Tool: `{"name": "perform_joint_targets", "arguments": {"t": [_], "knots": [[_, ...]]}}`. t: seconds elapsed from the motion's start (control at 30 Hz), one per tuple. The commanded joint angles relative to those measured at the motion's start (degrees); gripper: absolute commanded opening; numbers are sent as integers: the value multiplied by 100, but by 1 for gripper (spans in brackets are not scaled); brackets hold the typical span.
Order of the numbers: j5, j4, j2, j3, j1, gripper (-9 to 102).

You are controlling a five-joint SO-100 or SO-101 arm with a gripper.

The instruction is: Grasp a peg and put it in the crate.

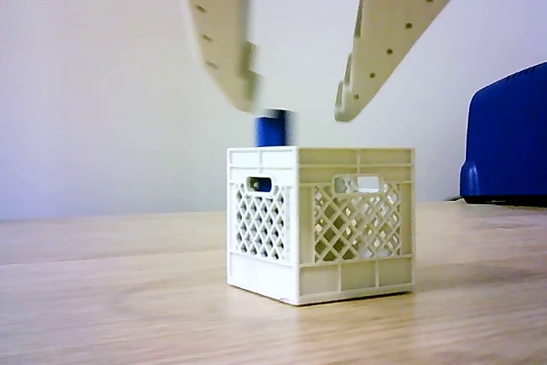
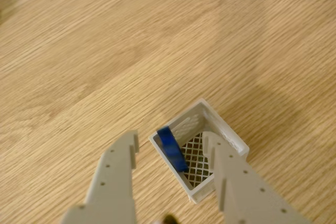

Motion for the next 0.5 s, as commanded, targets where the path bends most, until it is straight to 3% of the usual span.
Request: {"name": "perform_joint_targets", "arguments": {"t": [0.0, 0.07, 0.17, 0.27, 0.47], "knots": [[35, -97, 536, -97, -9, 7], [44, -88, 633, -62, -9, -4], [53, -79, 888, -35, -18, 2], [62, 132, 1336, -44, -176, -1], [483, 1802, 2698, -26, -1116, 0]]}}
